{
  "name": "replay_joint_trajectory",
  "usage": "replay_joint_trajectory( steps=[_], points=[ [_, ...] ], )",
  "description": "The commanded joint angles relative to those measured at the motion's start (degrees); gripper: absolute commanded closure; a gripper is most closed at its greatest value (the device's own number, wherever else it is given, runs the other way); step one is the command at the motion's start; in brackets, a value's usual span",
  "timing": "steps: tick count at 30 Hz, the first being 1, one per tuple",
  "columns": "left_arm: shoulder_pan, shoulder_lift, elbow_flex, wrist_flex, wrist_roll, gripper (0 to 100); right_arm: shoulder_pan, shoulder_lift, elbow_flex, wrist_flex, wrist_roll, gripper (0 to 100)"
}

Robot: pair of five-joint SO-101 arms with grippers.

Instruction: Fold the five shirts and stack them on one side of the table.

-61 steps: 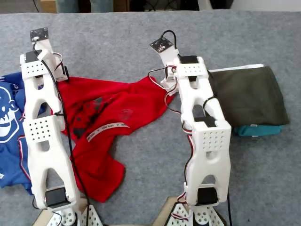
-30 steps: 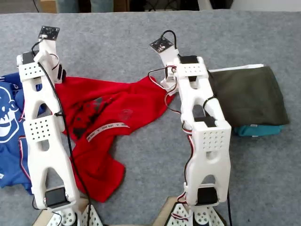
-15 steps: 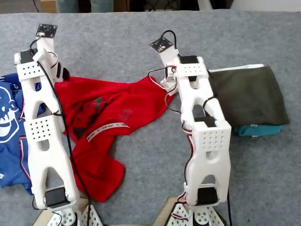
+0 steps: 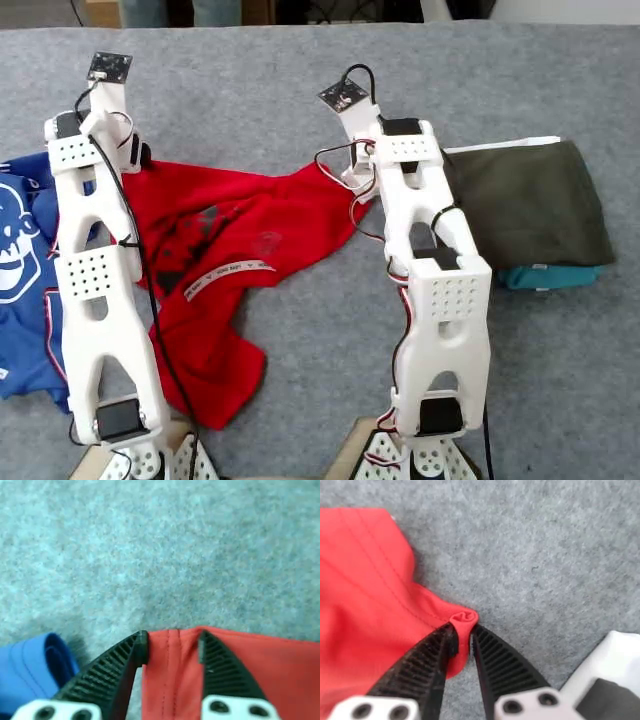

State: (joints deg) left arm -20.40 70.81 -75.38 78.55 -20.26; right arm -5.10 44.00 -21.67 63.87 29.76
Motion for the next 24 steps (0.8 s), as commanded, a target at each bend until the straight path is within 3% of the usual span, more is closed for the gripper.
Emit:
replay_joint_trajectory(
  steps=[1,5,8,14,19,24],
  points=[
    [-0.6,-0.5,0.0,0.0,0.0,90,-0.4,0.8,-0.3,-1.0,0.0,98.4],
    [0.5,-0.1,-1.7,3.4,-3.7,97,-0.4,0.8,-0.3,-1.0,0.0,98.4],
    [0.7,-0.2,-2.2,4.7,-3.8,97,-0.4,0.8,-0.3,-1.0,0.0,98.4],
    [-0.7,-2.2,-9.8,13.0,4.1,97,-0.4,-0.2,-0.9,0.3,-0.4,98.4],
    [-1.8,-4.0,-20.6,19.3,10.6,97,-0.4,-6.4,-7.6,7.7,-3.3,98.4],
    [-2.8,-12.8,-20.0,22.2,15.6,97,-1.8,-13.2,-17.9,18.1,-5.4,98.4]
  ],
)
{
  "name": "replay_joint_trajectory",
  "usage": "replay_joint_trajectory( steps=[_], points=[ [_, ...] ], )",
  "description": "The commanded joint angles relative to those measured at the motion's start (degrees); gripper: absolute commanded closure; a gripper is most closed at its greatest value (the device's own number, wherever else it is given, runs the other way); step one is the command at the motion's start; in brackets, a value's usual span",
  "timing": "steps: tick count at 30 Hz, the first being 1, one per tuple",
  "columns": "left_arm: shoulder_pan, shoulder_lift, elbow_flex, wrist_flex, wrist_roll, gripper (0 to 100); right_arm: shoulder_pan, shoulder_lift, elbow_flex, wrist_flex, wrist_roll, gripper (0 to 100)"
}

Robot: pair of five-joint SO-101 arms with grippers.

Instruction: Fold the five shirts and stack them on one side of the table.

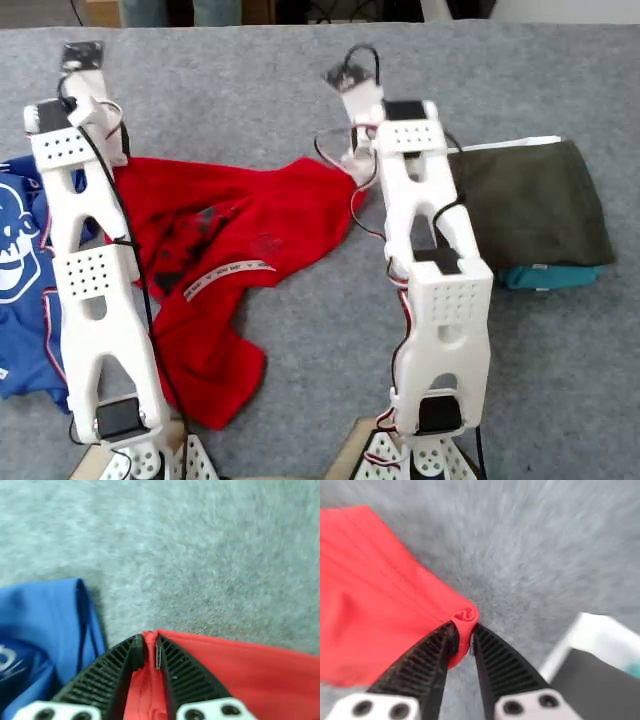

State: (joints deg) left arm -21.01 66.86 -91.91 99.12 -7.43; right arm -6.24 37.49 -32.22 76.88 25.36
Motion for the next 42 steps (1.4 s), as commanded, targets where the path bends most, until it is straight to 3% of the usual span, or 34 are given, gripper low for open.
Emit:
replay_joint_trajectory(
  steps=[1,10,15,18,26,33,38,42],
  points=[
    [-2.4,-10.8,-3.5,1.7,3.5,97,-1.1,-8.0,-9.8,7.1,-1.3,98.4],
    [-2.2,-33.2,-2.9,1.8,4.9,97,-5.6,-19.1,-40.2,15.0,-9.2,98.5],
    [-2.2,-50.3,3.6,1.8,-1.9,97,-6.9,-23.2,-58.5,9.9,-8.4,98.5],
    [-2.2,-62.5,14.0,1.8,-3.2,97,-6.8,-25.5,-63.9,5.1,-3.3,98.5],
    [-2.1,-94.9,41.5,1.8,-6.9,97,-6.9,-39.2,-56.1,-3.7,0.5,98.5],
    [-2.7,-116.2,53.4,1.8,-7.0,97,-6.9,-53.5,-45.1,-6.5,0.6,98.5],
    [-2.4,-127.8,62.4,1.7,-7.1,97,-6.8,-59.7,-33.0,-9.2,0.7,98.5],
    [-2.2,-129.7,74.2,-0.9,-7.1,97,-6.8,-58.9,-20.8,-9.5,1.2,98.5]
  ],
)
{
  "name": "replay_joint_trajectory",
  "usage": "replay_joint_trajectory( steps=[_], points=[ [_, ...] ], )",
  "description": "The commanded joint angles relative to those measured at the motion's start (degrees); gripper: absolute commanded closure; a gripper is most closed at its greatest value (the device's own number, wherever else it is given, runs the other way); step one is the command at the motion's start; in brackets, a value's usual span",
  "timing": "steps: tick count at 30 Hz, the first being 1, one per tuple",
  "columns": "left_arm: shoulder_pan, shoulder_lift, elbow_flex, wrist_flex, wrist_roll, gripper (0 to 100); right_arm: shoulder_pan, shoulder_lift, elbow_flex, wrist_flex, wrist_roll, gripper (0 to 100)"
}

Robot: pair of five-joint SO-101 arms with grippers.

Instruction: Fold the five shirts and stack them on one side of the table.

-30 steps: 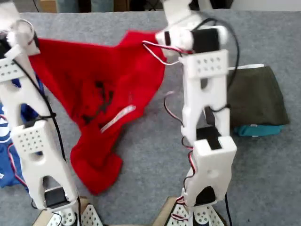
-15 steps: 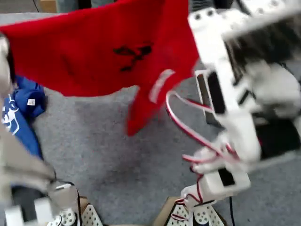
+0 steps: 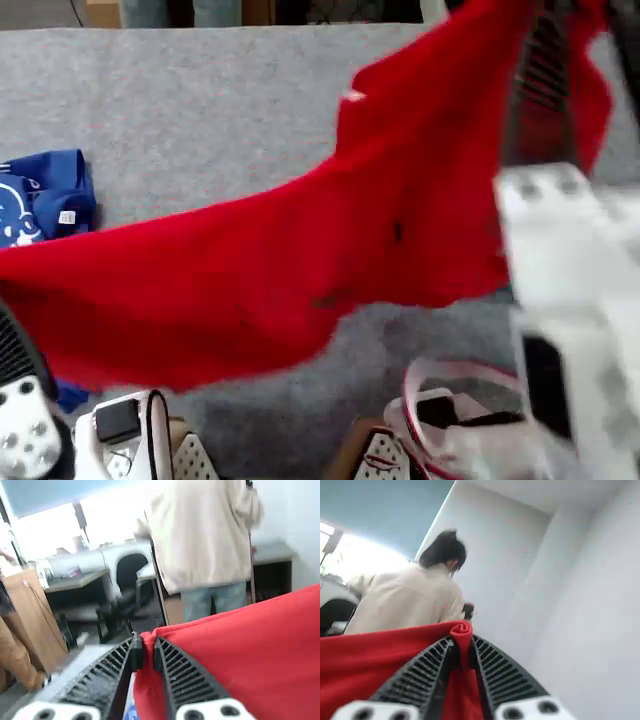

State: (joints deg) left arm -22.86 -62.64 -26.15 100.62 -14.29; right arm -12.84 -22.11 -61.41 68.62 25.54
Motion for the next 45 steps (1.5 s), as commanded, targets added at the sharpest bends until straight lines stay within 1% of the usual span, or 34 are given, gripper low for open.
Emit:
replay_joint_trajectory(
  steps=[1,3,5,7,10,13,14,16,17,19,21,24,30,34,37,38,39,40,42,45],
  points=[
    [-0.3,0.1,12.3,-4.6,-0.3,97,-0.2,1.6,11.6,-1.3,2.4,98.5],
    [-0.4,1.1,21.8,-11.5,-0.3,97,-0.2,4.0,18.4,-3.3,6.2,98.5],
    [-0.7,2.4,32.7,-22.3,0.0,97,0.4,7.2,25.1,-7.6,8.7,98.5],
    [-0.5,4.2,43.1,-36.7,0.1,97,1.5,10.6,30.7,-13.4,9.2,98.5],
    [-0.7,9.5,56.5,-61.4,0.2,97,1.7,16.5,35.7,-22.2,9.1,98.5],
    [-0.3,17.7,61.6,-82.1,0.2,97,1.7,23.2,35.3,-27.3,9.0,98.5],
    [-0.3,20.9,61.7,-87.5,0.2,97,1.7,25.5,34.1,-29.3,8.9,98.5],
    [-0.3,27.7,59.7,-94.9,0.2,97,1.7,30.0,30.5,-32.1,7.7,98.5],
    [-0.3,30.8,58.0,-96.1,0.2,97,1.7,32.3,28.1,-32.8,6.5,98.5],
    [-0.3,36.0,54.0,-94.9,0.2,97,1.7,36.6,22.5,-32.6,3.8,98.5],
    [-0.3,40.3,50.6,-91.3,-0.1,97,1.8,40.2,17.0,-30.9,1.8,98.5],
    [-0.4,42.9,48.1,-85.8,-0.2,97,1.8,44.7,9.4,-23.6,0.9,98.5],
    [-0.7,40.9,50.3,-75.3,-0.3,97,1.7,49.0,-3.1,-2.5,0.9,98.5],
    [-0.9,38.5,55.5,-70.8,-0.4,97,0.8,49.1,-8.2,15.6,1.2,98.5],
    [-0.8,35.3,60.8,-67.8,-0.4,97,0.8,49.1,-10.7,30.9,1.5,98.5],
    [-0.4,33.9,63.0,-66.3,-0.4,97,0.9,49.2,-10.5,33.1,2.2,98.5],
    [-0.3,32.4,65.2,-64.5,-0.9,97,1.8,48.9,-8.9,32.7,2.7,98.5],
    [-0.3,30.9,67.6,-63.3,-2.1,97,3.2,48.4,-7.3,32.8,3.4,98.5],
    [-0.6,28.6,72.9,-62.5,-5.5,97,3.6,46.4,-2.9,32.7,4.2,98.5],
    [-1.0,25.1,80.7,-62.5,-8.2,97,3.3,40.4,10.0,32.7,6.8,98.5]
  ],
)
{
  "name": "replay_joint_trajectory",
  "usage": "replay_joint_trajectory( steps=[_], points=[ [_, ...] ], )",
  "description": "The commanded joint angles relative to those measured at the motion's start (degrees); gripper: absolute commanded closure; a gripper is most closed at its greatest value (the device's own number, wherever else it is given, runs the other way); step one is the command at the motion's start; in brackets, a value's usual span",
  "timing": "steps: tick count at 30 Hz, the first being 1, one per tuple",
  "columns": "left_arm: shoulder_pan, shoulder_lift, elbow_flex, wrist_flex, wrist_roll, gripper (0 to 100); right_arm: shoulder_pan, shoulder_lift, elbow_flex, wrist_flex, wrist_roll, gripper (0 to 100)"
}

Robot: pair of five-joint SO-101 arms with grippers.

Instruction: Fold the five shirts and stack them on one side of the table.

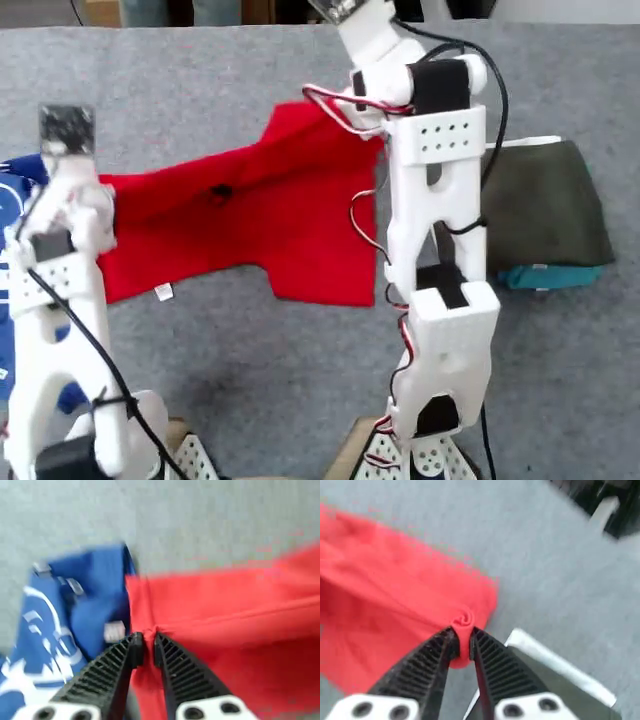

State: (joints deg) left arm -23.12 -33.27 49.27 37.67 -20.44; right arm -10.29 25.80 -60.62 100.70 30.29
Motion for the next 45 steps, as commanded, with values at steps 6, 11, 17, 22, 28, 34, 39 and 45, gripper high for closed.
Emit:
replay_joint_trajectory(
  steps=[6,11,17,22,28,34,39,45],
  points=[
    [-2.4,-6.8,12.9,0.4,-2.2,97,-0.2,-23.4,44.5,-2.6,5.5,98.5],
    [-6.4,-6.7,13.7,0.4,-2.2,97,1.1,-35.5,67.1,-12.0,6.8,98.5],
    [-3.8,-6.6,16.2,0.3,-2.2,97,2.0,-44.7,87.8,-20.7,8.4,98.5],
    [-2.9,-6.6,17.7,0.3,-2.3,97,2.5,-48.5,98.4,-26.5,8.4,98.5],
    [-5.7,-6.6,17.7,-2.2,-2.3,97,2.3,-49.9,103.8,-28.4,8.4,98.5],
    [-6.2,-6.6,13.8,-7.8,-1.5,97,2.7,-49.9,101.6,-30.1,7.6,98.5],
    [-3.7,-6.6,3.3,-11.6,3.4,97,4.5,-49.4,90.3,-37.4,3.8,98.5],
    [0.4,-2.9,-4.5,-24.9,4.2,97,4.4,-49.0,82.1,-63.9,-2.9,98.5]
  ],
)
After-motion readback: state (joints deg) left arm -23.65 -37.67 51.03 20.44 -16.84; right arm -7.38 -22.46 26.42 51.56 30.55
